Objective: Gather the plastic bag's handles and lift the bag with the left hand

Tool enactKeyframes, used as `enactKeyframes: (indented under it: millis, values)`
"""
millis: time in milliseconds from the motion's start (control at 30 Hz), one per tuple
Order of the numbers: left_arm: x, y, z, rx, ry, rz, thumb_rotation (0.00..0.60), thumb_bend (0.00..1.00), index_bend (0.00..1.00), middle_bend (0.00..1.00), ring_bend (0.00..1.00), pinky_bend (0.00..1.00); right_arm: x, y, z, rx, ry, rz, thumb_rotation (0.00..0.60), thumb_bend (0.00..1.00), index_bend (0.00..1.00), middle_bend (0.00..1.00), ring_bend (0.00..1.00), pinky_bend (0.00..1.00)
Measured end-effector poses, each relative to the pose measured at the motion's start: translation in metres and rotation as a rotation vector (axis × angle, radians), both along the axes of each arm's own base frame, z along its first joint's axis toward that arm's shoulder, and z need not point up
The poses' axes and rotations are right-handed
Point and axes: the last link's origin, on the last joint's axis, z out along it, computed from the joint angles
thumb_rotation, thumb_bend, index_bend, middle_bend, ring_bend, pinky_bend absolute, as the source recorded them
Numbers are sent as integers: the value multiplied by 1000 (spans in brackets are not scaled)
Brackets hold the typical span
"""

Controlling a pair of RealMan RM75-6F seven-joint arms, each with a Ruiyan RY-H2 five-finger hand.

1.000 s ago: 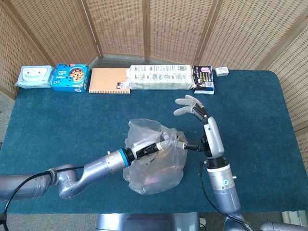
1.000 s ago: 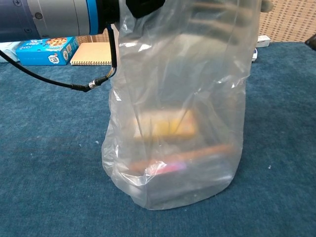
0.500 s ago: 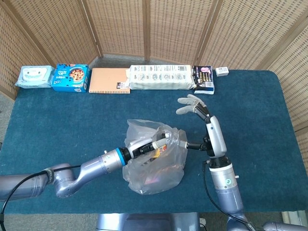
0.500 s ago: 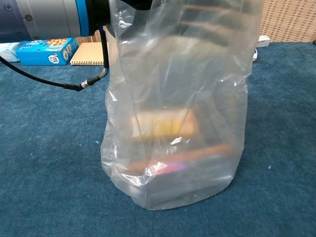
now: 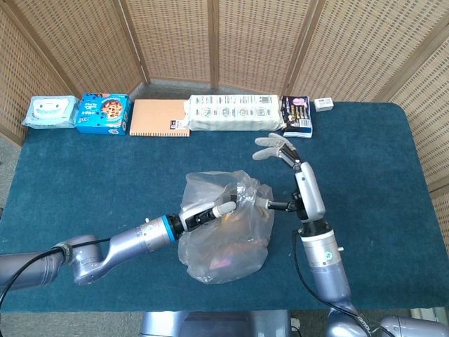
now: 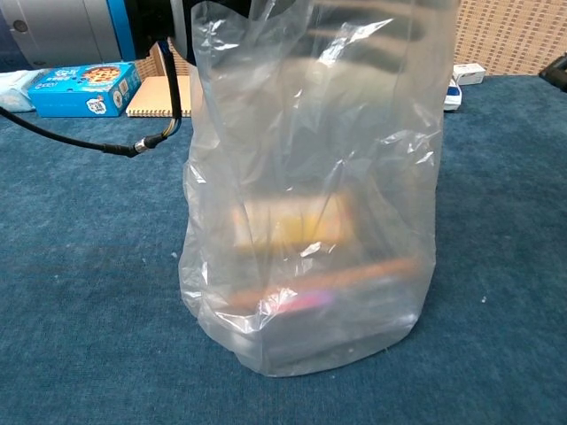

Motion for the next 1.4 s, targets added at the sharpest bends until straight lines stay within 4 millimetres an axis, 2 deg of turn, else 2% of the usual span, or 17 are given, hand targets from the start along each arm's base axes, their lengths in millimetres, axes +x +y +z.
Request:
enactKeyframes:
  millis: [300, 533, 933, 1167, 1267, 1400]
  values:
    - [9, 5, -4, 20, -9, -27, 0, 242, 317, 264, 195, 202, 9, -3, -3, 5, 28, 4, 600, 103, 370, 248, 132, 116]
    - [22, 1, -12, 9, -17, -62, 0, 243, 347, 264, 195, 198, 14, -7, -7, 2, 51, 1, 600, 103, 369, 248, 132, 114]
    - [25, 1, -15, -23, -39, -59, 0, 242, 412, 277, 208, 199, 15, -19, -9, 5, 79, -24, 600, 103, 366, 248, 132, 110]
    - [26, 4, -15, -46, -73, -24, 0, 245, 524, 425, 387, 283, 16, -25, -12, 9, 113, -33, 600, 101, 357, 241, 126, 106]
    - [25, 6, -14, -44, -87, 1, 0, 254, 589, 520, 499, 346, 14, -28, -13, 11, 126, -41, 600, 99, 337, 227, 114, 99]
    - [22, 10, -13, -53, -106, 52, 0, 275, 639, 579, 597, 429, 11, -32, -14, 11, 155, -54, 600, 99, 309, 208, 96, 91]
